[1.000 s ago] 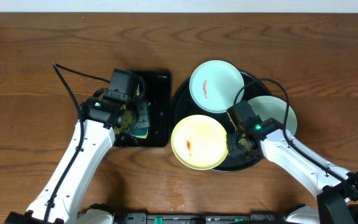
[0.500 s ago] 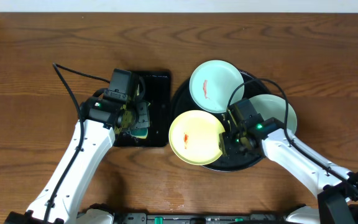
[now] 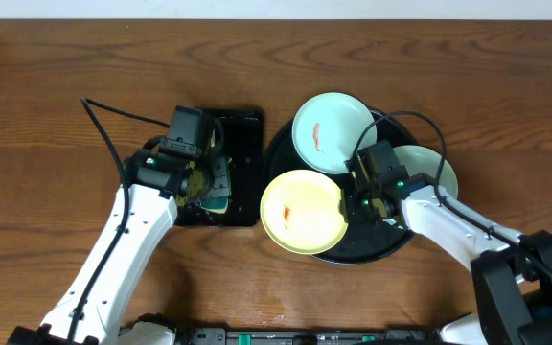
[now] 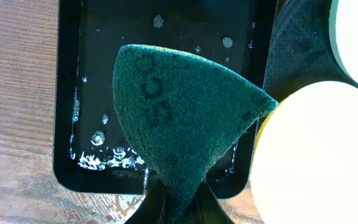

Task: Clean dirty plates on tray and stack at the side
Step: 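Tilt the yellow plate up with the right gripper toward the sponge, then scrub the yellow plate's red smear with the sponge in the left gripper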

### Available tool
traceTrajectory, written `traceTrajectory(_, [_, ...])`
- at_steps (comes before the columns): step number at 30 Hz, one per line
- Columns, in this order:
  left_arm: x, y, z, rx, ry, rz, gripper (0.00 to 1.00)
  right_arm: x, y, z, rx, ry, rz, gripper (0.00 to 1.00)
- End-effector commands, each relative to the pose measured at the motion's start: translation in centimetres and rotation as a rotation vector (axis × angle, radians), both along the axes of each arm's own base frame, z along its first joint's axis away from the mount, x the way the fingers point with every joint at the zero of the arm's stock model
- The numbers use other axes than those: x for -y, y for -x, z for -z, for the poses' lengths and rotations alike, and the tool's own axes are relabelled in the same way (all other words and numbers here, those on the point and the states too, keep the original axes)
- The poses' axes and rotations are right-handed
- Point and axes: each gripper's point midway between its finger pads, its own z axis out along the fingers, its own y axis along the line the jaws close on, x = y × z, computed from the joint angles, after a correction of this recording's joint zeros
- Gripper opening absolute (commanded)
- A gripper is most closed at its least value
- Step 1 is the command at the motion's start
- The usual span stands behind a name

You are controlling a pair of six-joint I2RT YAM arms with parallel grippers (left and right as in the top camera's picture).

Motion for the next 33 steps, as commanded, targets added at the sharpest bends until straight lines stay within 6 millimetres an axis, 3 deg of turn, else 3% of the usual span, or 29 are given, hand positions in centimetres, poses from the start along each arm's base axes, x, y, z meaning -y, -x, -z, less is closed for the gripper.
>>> traceTrajectory(1, [0.5,-0.5,-1.0,0.032,0.021,0.008,0.07,1.1,-0.3,0.7,-0.015,0.008,0.033,0.02])
traceTrajectory(5, [2.0,-0.7,-1.3,0.037,0.098,0.038,0.07,2.4,-1.3,0.0,0.000,0.013,0.115,0.01])
traceTrajectory(9, [3.0,-0.7,-1.6,0.042,0.142,0.062,0.08,4.8,-1.8,-0.5,0.025,0.112,0.261,0.01])
traceTrajectory(14, [4.6,-0.8,-1.7,0.062,0.154,0.099,0.08,4.6,-1.8,-1.0,0.046,0.115,0.237,0.01])
traceTrajectory(19, [7.5,-0.5,-1.1,0.049,0.182,0.123,0.08,5.0,-1.4,-0.8,0.047,0.170,0.231,0.01])
traceTrajectory(23, [10.8,-0.5,1.1,-0.008,0.215,0.130,0.07,5.0,-1.4,-0.8,0.048,0.170,0.229,0.01])
traceTrajectory(28, [16.8,-0.1,5.3,-0.121,0.335,0.184,0.08,5.0,-1.4,-0.8,0.050,0.168,0.229,0.01])
traceTrajectory(33, [21.0,0.4,9.2,-0.218,0.432,0.196,0.08,5.0,-1.4,-0.8,0.050,0.168,0.229,0.01])
